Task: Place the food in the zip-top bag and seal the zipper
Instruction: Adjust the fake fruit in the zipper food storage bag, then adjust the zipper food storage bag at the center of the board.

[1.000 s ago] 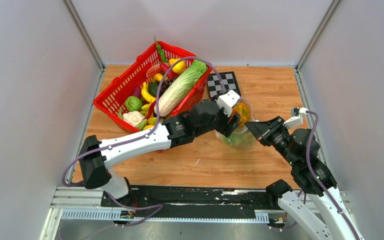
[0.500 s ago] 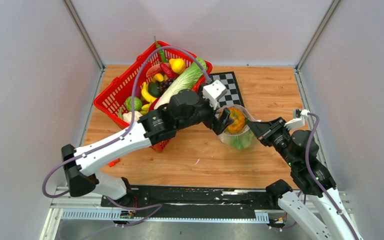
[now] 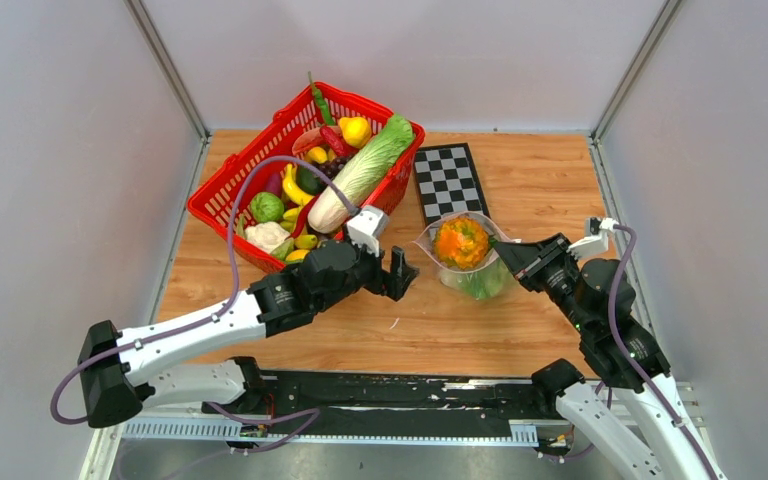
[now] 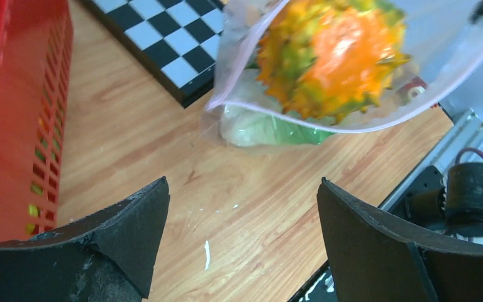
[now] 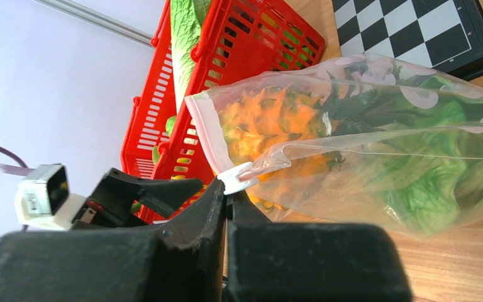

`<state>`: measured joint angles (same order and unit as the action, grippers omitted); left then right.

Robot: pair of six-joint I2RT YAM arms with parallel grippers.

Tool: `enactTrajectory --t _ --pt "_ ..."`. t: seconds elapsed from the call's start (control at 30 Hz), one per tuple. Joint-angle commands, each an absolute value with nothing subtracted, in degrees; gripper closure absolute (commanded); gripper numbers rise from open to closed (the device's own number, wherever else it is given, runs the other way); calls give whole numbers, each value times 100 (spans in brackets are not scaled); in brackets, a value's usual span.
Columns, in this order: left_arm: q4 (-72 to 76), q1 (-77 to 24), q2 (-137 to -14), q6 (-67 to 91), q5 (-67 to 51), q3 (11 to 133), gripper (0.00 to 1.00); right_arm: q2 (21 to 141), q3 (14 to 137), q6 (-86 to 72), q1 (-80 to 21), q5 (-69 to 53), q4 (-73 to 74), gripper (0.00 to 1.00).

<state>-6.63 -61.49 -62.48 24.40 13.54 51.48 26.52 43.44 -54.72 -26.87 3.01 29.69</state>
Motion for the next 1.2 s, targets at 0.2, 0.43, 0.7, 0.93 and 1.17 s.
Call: enactTrajectory --t 0.2,0.43,0.7,0.93,1.17 --pt "1233 -6104 -6295 4510 2487 4788 8 2560 4412 -5360 -2725 306 2715 100" --pt "847 -6086 -6843 5289 2775 5186 15 2467 4435 -5355 -2725 415 2811 100" --pt "970 -6075 -7178 5448 2713 5184 41 2487 4466 -5304 -2725 437 2818 100" --pt "891 -6079 -7288 4904 2717 5260 53 2536 4464 -5298 -2725 426 2761 100" --pt "525 -6080 -7686 3772 2351 5801 55 2605 4560 -5210 -2725 352 2758 100"
